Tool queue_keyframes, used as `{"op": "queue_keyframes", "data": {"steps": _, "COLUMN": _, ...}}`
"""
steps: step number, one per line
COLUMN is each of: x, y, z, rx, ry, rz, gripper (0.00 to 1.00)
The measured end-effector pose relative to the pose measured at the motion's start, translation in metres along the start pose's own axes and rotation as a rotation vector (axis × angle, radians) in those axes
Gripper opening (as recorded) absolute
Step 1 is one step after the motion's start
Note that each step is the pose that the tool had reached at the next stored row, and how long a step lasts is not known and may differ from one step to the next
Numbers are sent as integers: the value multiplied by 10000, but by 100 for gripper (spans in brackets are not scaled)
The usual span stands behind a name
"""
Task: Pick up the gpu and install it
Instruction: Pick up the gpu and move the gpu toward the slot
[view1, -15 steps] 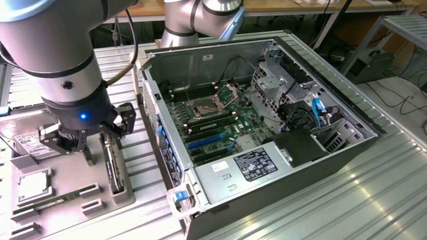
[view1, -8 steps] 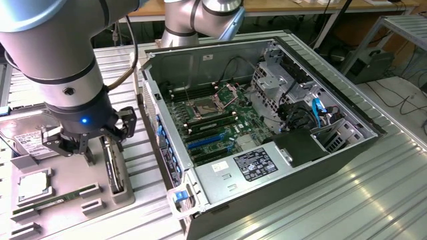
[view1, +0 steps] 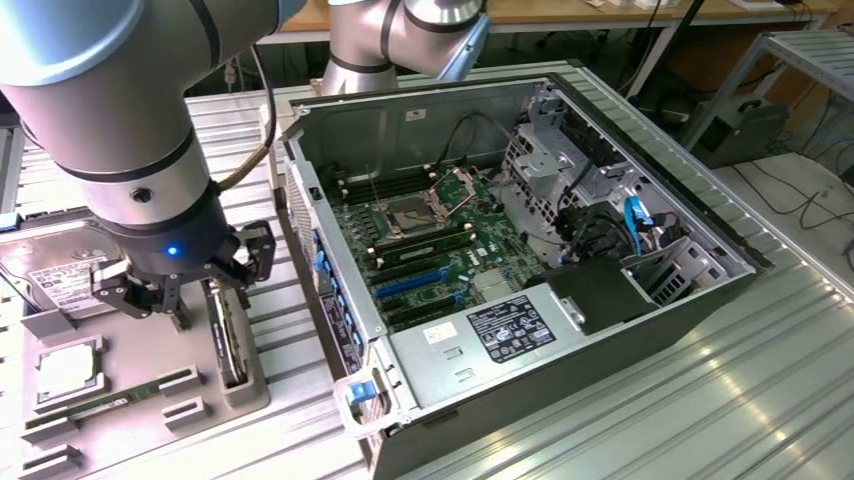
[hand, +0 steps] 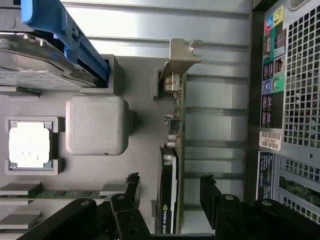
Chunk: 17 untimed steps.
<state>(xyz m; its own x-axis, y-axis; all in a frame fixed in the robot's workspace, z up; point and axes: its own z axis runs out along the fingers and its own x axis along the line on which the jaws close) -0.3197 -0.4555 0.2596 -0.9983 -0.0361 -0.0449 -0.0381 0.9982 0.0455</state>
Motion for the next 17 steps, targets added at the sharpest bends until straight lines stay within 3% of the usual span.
{"op": "queue_keyframes", "data": {"steps": 11, "x": 6, "y": -5, "z": 112, "rx": 12, "ry": -137, "rz": 158, "gripper": 60}}
{"op": "queue_keyframes", "data": {"steps": 17, "x": 30, "y": -6, "z": 151, "rx": 16, "ry": -250, "rz": 159, "gripper": 60}}
